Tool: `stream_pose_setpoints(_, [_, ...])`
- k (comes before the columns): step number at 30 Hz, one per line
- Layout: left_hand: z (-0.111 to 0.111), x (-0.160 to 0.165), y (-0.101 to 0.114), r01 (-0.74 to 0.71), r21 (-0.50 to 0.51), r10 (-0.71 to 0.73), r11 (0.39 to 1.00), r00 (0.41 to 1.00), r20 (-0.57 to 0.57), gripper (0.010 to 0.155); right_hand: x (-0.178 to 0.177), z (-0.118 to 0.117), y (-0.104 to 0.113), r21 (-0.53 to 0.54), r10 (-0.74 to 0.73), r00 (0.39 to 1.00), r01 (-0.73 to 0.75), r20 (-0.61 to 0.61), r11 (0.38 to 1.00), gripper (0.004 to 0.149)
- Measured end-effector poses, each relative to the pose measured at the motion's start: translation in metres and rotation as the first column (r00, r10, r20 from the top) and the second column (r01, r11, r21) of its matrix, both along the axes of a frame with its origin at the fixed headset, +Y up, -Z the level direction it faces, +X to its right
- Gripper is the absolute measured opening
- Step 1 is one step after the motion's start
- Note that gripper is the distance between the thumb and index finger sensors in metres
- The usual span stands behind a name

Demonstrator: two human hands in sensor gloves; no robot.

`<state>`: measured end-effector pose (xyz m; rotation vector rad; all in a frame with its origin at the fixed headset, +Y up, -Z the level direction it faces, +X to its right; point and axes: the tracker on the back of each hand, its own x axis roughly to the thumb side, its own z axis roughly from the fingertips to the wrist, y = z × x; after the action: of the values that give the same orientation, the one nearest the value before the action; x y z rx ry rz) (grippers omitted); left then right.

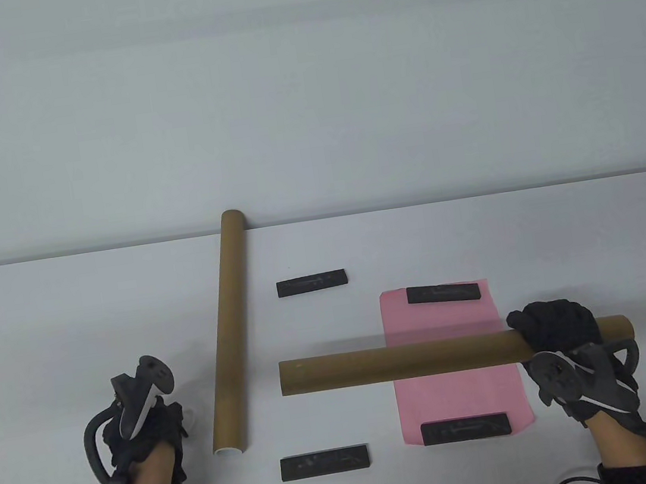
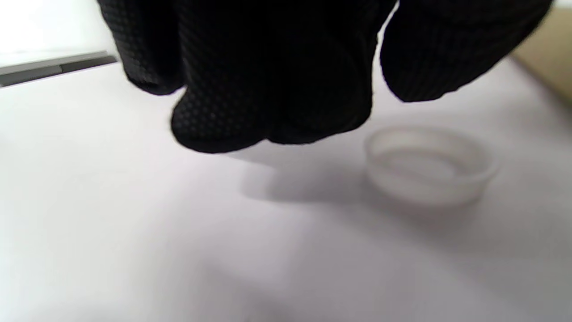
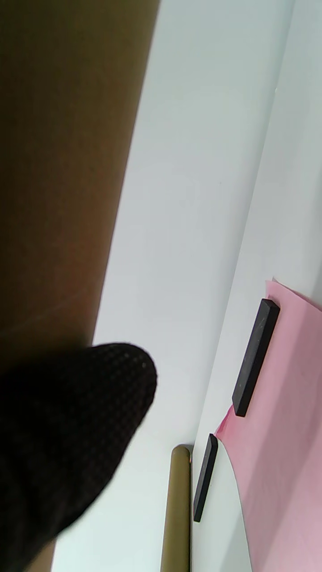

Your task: Roll up papers and store in mailing tubes

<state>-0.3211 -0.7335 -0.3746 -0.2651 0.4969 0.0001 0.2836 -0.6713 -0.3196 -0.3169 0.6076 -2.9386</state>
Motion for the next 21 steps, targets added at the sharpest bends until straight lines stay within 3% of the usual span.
stream_pose_setpoints(3, [0.008, 0.014, 0.019, -0.017, 0.145, 0.004, 0.989, 0.996, 0.092, 0.053, 0.004, -0.001, 0.003, -0.008, -0.011, 0.999, 0.012, 0.031, 1.0, 0.069])
stream_pose_setpoints(6, [0.024, 0.035, 0.037, -0.063, 0.31, -0.014, 0.949, 0.971, 0.239, 0.056, 0.014, -0.005, 0.001, -0.071, -0.094, 0.992, 0.1, 0.08, 0.992, 0.07])
stream_pose_setpoints(8, [0.033, 0.048, 0.045, -0.076, 0.367, -0.046, 0.927, 0.949, 0.313, 0.059, 0.021, -0.01, -0.003, -0.12, -0.156, 0.98, 0.171, 0.12, 0.978, 0.071])
stream_pose_setpoints(12, [0.046, 0.073, 0.053, -0.121, 0.413, -0.088, 0.902, 0.888, 0.452, 0.066, 0.037, -0.018, -0.011, -0.227, -0.285, 0.935, 0.331, 0.211, 0.916, 0.074])
stream_pose_setpoints(16, [0.05, 0.093, 0.051, -0.141, 0.388, -0.129, 0.911, 0.796, 0.592, 0.074, 0.049, -0.025, -0.027, -0.324, -0.405, 0.841, 0.519, 0.359, 0.791, 0.076])
stream_pose_setpoints(18, [0.051, 0.097, 0.048, -0.124, 0.384, -0.146, 0.915, 0.784, 0.603, 0.076, 0.052, -0.031, -0.036, -0.353, -0.44, 0.796, 0.587, 0.417, 0.729, 0.078])
stream_pose_setpoints(21, [0.052, 0.099, 0.047, -0.136, 0.379, -0.144, 0.915, 0.768, 0.624, 0.079, 0.056, -0.043, -0.041, -0.374, -0.404, 0.757, 0.621, 0.513, 0.689, 0.081])
